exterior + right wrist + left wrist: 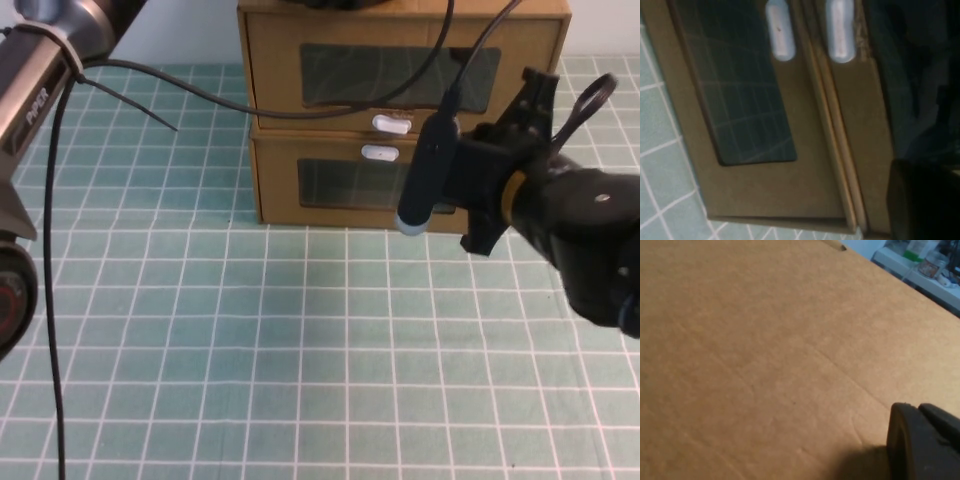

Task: Open the shoe box
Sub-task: 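Pull the top drawer of the cardboard box fully open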

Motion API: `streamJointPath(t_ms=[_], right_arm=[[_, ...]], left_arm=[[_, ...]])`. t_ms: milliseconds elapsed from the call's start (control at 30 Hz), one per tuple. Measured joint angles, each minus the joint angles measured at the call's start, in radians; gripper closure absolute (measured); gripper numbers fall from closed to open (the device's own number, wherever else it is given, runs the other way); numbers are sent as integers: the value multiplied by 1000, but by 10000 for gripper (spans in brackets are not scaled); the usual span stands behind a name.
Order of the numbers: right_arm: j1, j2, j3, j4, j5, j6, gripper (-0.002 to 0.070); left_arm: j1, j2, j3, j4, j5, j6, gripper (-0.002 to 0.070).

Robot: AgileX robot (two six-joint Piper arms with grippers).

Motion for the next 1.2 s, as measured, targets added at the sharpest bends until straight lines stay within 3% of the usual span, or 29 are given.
streamJointPath(t_ms=[233, 433, 533, 800, 1200], right_arm=[[0, 90, -54, -7, 17, 71, 634], [0, 95, -108, -16, -71, 131, 429], [0, 109, -115, -16, -105, 133, 379], [0, 145, -161, -16, -108, 134, 358], [11, 189, -167, -18, -24, -102, 357]], left_arm=[[1, 12, -6, -53, 73, -10, 680], [2, 12, -8, -57, 82, -10, 680], [2, 12, -8, -57, 82, -12, 680], [2, 12, -9, -57, 84, -39, 680], [2, 12, -9, -53, 85, -44, 680]])
